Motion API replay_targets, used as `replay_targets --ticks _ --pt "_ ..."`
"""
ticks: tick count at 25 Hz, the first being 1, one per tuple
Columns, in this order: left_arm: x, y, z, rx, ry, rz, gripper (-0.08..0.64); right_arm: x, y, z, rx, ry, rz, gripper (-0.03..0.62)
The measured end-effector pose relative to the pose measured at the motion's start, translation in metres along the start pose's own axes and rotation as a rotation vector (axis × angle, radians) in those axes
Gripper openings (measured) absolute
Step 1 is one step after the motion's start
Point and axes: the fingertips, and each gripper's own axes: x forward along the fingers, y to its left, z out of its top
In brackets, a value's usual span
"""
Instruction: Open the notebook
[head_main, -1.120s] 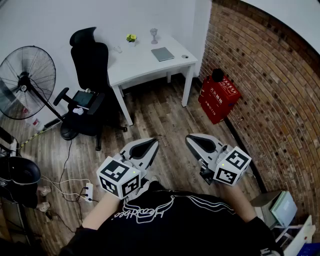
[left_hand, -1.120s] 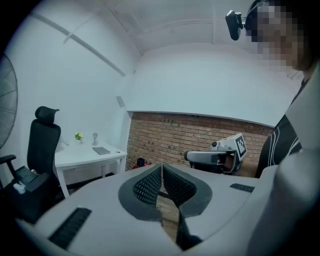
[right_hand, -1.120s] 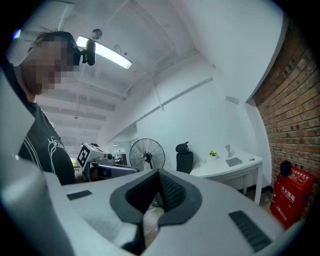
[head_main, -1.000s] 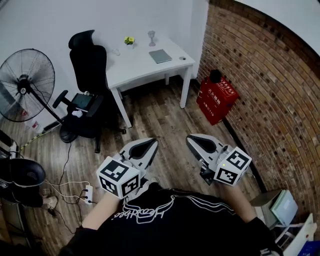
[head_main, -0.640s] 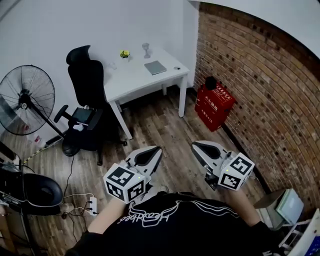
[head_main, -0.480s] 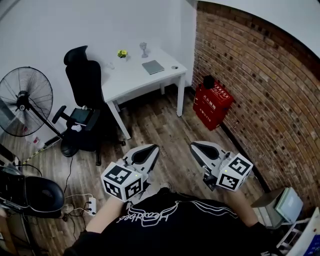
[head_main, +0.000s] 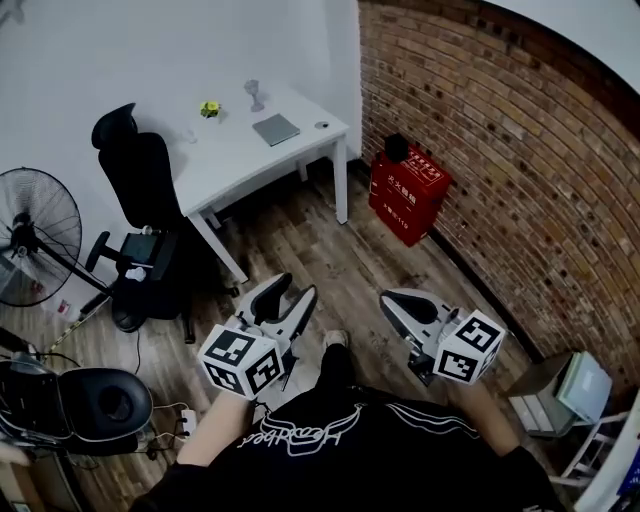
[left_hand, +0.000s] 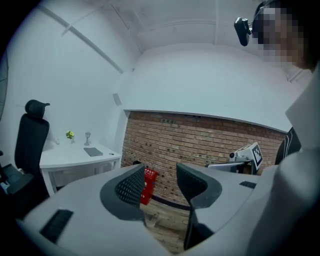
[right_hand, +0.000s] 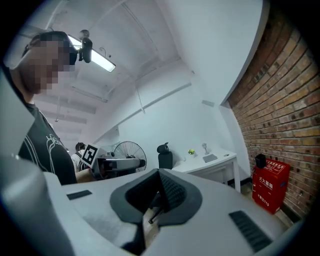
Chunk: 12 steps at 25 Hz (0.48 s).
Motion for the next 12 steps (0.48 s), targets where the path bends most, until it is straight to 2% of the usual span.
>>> replay_targets --ticks 5,8,12 --pt "0.035 0.025 -0.003 0.022 0.021 -0.019 0.276 0.026 -0.035 0.006 0.012 0.004 -0.003 0.003" --pt "0.061 0.049 -0.001 0.044 0.036 -0.015 0.288 0.05 -0.061 0.01 0.02 0.009 -0.003 0.003" --pt "0.102 0.095 0.006 0.019 0.046 -0.018 0.295 0.091 -0.106 0.017 0.045 0.025 -0.018 0.003"
